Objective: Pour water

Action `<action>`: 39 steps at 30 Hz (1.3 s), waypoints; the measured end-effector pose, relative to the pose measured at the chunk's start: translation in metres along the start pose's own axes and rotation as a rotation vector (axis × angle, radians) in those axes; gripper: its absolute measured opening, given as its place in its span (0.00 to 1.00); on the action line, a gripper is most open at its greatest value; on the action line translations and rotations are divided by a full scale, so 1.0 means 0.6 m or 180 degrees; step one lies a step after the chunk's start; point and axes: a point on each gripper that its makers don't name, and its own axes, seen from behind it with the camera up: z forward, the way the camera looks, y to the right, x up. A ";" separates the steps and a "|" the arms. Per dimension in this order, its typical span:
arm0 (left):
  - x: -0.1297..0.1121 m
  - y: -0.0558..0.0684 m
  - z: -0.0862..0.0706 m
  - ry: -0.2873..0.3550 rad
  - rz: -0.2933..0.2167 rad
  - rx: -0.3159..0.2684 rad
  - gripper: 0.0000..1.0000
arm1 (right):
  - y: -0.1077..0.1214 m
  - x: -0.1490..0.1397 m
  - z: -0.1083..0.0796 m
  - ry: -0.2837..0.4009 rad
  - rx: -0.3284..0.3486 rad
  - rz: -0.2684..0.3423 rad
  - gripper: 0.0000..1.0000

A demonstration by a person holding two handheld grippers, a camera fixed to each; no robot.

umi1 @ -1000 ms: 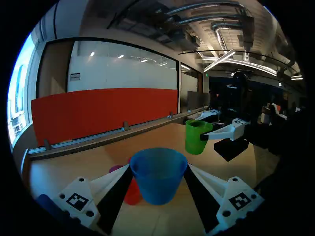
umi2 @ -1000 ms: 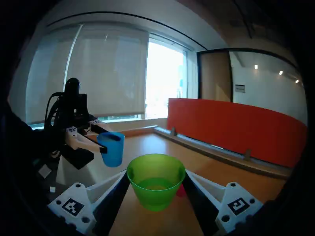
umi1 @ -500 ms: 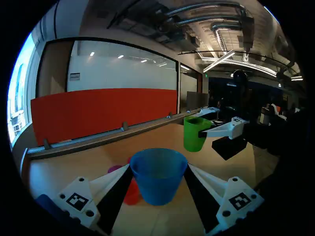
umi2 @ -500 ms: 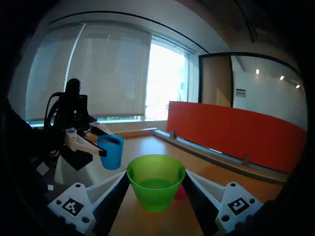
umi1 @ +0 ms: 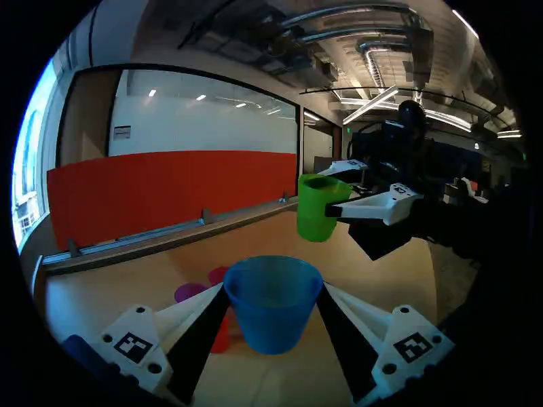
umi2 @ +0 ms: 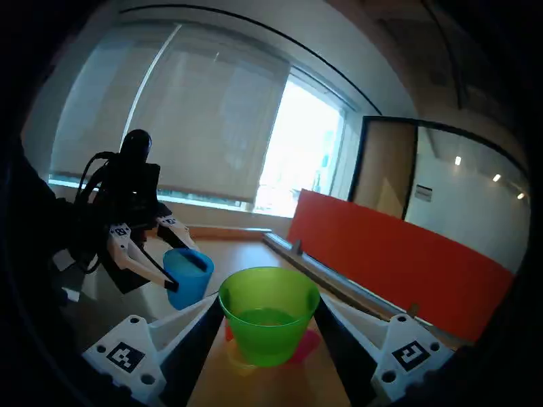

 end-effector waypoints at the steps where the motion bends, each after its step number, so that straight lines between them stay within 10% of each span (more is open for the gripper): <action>1: 0.000 0.001 0.001 0.0007 -0.0007 -0.0009 0.87 | 0.000 0.004 0.001 0.0004 0.0007 -0.0035 0.91; 39: -0.002 0.052 0.041 0.0125 -0.0060 -0.0276 0.87 | 0.005 0.086 0.051 -0.0006 0.0075 -0.1337 0.91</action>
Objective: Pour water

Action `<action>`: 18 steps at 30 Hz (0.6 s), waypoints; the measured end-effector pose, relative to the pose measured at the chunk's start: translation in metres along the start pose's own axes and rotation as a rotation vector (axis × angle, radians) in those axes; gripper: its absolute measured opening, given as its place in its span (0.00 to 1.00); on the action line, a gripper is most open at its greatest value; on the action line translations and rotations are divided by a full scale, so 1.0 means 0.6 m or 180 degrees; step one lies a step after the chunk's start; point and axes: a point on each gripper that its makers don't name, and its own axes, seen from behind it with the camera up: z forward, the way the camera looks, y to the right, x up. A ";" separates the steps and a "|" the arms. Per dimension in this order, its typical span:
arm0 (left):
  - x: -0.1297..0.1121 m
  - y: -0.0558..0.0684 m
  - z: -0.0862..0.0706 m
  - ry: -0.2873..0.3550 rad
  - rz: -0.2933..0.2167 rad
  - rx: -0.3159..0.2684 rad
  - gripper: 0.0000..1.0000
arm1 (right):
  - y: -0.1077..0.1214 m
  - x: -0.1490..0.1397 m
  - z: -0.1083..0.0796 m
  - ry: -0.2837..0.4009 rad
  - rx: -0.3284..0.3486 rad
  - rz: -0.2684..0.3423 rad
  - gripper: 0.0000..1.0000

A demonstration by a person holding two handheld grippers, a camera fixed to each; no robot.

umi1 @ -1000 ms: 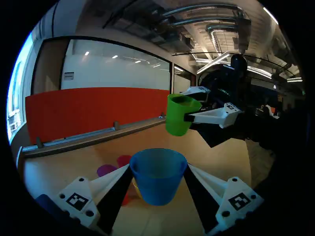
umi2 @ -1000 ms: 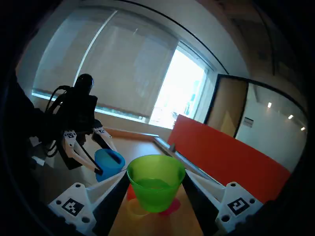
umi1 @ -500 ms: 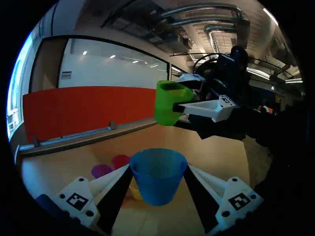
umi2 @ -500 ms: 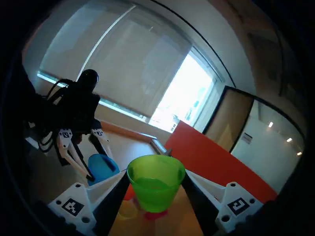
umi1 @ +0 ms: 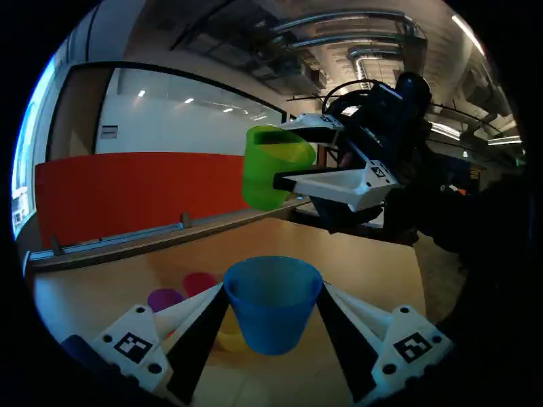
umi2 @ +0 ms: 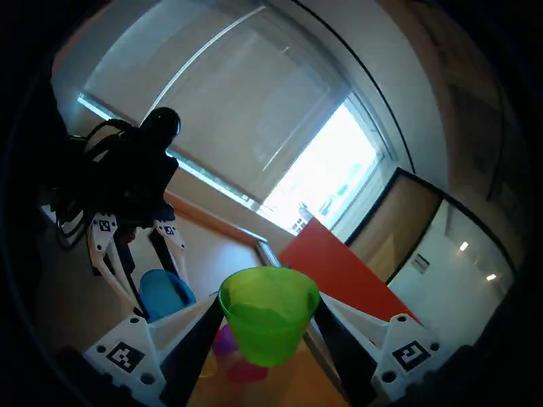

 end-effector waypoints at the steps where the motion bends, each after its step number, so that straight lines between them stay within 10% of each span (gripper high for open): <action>1: 0.001 0.001 0.001 0.0008 0.0002 -0.0006 0.88 | 0.002 0.002 0.001 0.0000 0.0000 -0.0044 0.91; 18: 0.013 0.002 0.004 0.0131 -0.0041 -0.0040 0.87 | 0.016 0.029 0.023 -0.0029 0.0001 -0.0550 0.91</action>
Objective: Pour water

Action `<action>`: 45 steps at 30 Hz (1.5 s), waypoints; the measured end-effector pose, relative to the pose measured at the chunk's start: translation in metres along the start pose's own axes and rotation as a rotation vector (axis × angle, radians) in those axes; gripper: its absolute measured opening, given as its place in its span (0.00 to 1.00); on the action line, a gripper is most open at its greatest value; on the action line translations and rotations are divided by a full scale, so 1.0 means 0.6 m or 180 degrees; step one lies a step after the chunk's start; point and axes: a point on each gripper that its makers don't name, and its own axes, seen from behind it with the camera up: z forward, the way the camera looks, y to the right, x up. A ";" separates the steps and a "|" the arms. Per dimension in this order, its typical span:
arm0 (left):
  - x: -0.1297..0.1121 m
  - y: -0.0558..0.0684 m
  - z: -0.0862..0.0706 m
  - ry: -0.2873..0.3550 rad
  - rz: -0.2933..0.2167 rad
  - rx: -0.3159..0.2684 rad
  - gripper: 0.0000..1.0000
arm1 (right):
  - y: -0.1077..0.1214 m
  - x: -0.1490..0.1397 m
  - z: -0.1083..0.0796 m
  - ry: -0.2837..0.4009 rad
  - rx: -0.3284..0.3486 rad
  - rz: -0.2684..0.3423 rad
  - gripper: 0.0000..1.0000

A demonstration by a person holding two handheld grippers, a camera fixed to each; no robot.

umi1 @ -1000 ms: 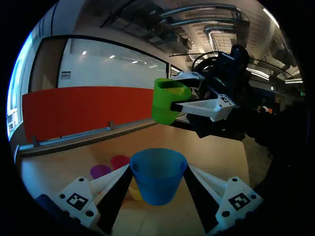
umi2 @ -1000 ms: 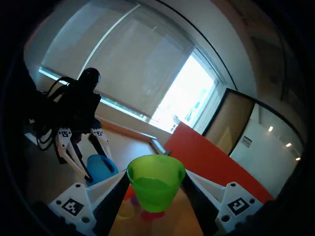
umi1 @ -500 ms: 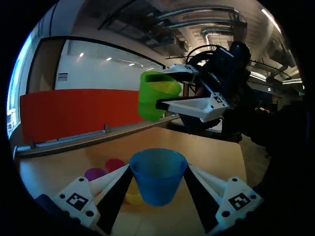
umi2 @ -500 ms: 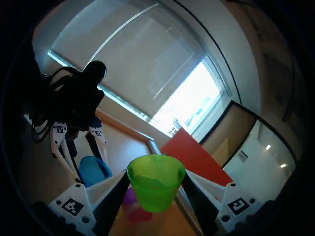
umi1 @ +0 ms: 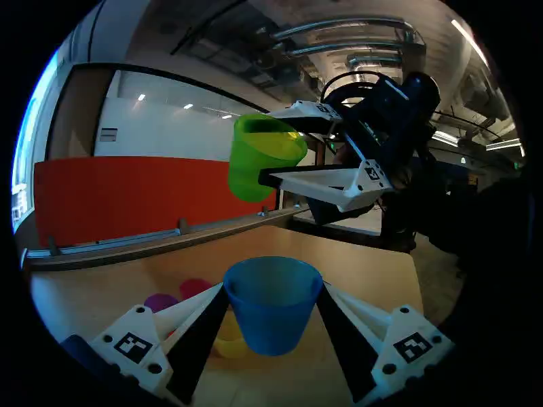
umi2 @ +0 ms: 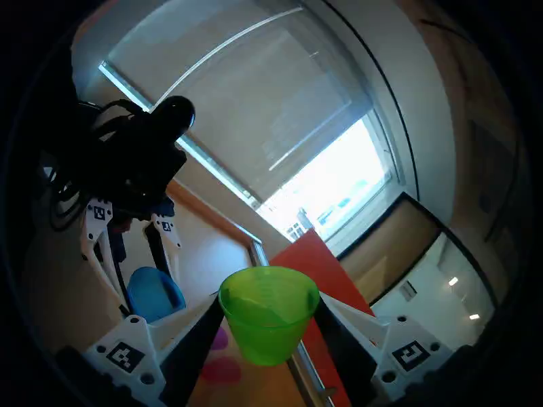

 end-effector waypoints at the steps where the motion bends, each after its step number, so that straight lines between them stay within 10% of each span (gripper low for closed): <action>1: 0.000 0.000 0.000 0.0003 -0.0003 -0.0002 0.87 | 0.000 0.000 0.002 -0.0005 0.0003 -0.0022 0.91; 45: 0.002 0.005 0.002 0.0029 -0.0001 -0.0051 0.87 | 0.012 0.011 0.027 -0.0126 -0.0029 -0.0891 0.91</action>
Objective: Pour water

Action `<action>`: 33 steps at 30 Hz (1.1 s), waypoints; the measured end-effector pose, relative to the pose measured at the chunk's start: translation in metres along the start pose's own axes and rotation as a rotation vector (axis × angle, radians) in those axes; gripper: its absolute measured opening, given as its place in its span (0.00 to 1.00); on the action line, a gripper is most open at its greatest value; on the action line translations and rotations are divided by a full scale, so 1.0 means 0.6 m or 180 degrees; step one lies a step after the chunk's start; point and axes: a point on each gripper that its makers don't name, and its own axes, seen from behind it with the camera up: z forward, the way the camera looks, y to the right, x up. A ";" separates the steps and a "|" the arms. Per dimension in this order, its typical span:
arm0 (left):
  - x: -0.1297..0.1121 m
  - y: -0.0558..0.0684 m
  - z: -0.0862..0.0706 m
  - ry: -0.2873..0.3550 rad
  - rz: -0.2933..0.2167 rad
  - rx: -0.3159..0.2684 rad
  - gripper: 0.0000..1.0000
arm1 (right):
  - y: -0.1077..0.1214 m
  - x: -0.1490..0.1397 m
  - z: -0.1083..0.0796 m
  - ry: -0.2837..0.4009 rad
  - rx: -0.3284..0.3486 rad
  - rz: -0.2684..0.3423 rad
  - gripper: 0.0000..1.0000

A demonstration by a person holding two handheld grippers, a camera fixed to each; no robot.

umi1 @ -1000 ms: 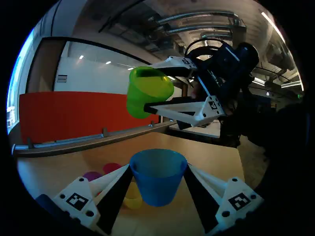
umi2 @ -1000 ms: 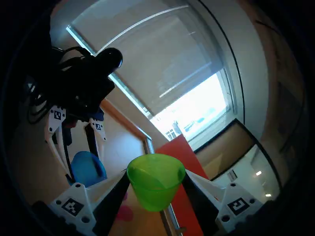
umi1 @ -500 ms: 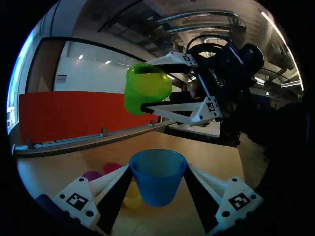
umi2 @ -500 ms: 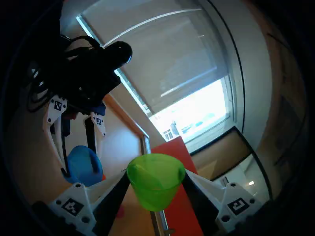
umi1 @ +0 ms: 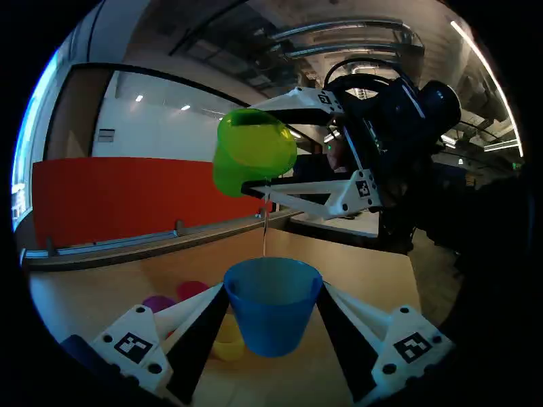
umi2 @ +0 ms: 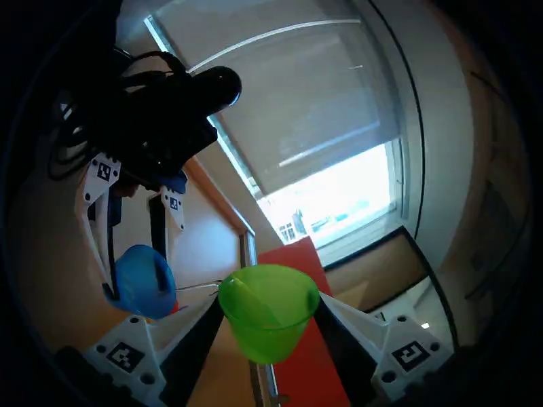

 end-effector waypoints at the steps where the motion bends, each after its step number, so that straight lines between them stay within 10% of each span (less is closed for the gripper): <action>1: 0.000 0.000 0.000 0.0001 -0.0001 0.0001 0.87 | 0.000 0.001 0.000 0.0000 -0.0001 -0.0011 0.91; 33: 0.002 0.002 -0.002 0.0004 0.0013 0.0014 0.87 | 0.015 0.011 -0.005 0.0003 -0.0092 -0.0291 0.91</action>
